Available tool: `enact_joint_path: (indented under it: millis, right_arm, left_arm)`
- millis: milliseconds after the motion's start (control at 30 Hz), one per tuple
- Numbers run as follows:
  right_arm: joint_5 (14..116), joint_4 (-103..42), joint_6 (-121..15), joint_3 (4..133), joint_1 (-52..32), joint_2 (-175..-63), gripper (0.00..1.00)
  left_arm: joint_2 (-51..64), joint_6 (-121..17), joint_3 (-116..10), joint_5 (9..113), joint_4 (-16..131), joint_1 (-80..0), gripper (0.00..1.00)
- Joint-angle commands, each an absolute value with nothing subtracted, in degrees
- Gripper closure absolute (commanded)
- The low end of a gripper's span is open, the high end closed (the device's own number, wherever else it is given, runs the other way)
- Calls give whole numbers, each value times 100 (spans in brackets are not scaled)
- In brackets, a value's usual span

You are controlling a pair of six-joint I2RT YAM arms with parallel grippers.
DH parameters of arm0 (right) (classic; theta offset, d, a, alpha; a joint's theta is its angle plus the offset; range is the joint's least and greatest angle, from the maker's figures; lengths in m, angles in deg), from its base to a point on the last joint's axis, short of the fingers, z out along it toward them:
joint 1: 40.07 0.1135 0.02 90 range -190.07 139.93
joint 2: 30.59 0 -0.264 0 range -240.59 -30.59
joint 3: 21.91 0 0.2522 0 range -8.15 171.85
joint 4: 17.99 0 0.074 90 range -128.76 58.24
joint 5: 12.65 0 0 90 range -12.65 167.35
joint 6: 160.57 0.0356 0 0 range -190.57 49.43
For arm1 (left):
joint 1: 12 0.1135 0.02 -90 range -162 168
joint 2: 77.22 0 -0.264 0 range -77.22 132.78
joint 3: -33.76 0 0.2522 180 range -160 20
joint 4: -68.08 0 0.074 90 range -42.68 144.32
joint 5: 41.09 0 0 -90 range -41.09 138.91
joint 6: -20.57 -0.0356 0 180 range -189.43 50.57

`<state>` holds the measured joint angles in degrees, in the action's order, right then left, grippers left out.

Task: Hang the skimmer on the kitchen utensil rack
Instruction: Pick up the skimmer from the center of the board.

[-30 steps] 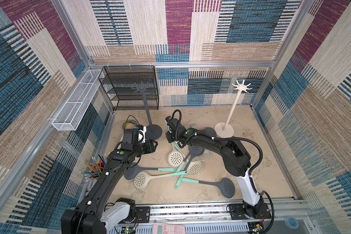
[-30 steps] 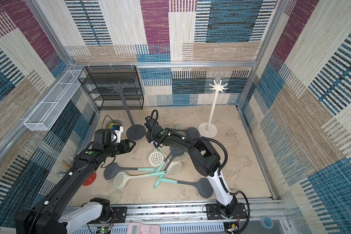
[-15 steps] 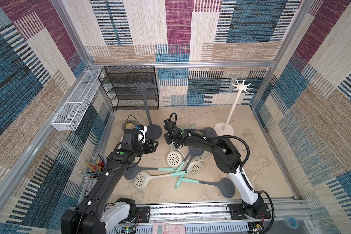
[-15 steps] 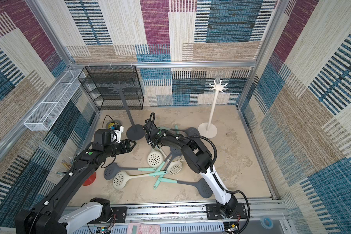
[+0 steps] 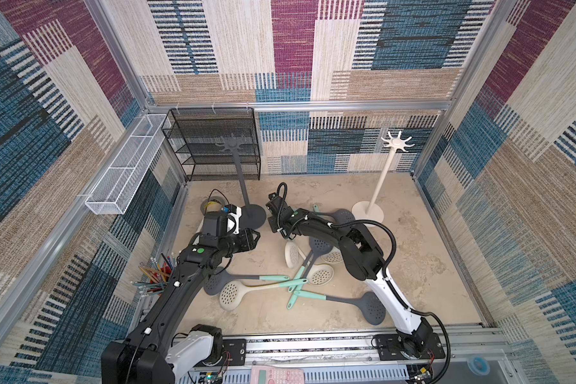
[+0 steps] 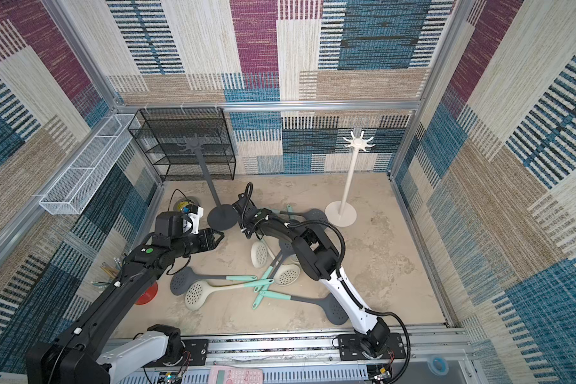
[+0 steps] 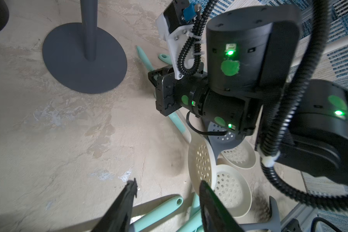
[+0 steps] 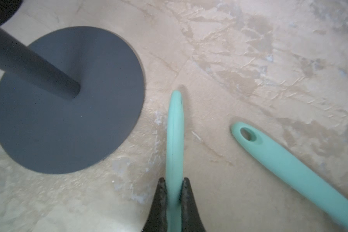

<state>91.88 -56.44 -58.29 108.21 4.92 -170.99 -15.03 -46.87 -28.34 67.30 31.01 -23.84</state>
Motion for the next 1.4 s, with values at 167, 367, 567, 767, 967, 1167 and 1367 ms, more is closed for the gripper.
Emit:
enact_joint_path:
  millis: [167, 367, 567, 767, 967, 1167, 1367]
  right_arm:
    - [8624, -4212, -6059, 9320, 488, -15172, 100]
    - [8143, -2497, -6236, 7137, 493, -13444, 100]
    - [7570, -672, -6296, 5141, 433, -11849, 100]
    - [7087, 494, -6126, 3952, 339, -10689, 98]
    - [6556, 1252, -5481, 3322, 103, -9968, 98]
    - [6099, 1575, -4934, 3199, -61, -9586, 97]
    - [5916, 1588, -4755, 3365, -105, -9491, 97]
  left_arm:
    - [-1564, -4563, -2701, 7044, 3482, -2387, 47]
    - [-1786, -4538, -2494, 7633, 4025, -2404, 47]
    - [-2123, -4321, -2132, 8131, 4916, -2689, 47]
    - [-2348, -4096, -1931, 8737, 5976, -3209, 48]
    - [-2222, -4027, -1672, 8675, 7301, -3909, 48]
    - [-1534, -4396, -1560, 8422, 8984, -4575, 50]
    - [-548, -4030, -1732, 8550, 11039, -4764, 54]
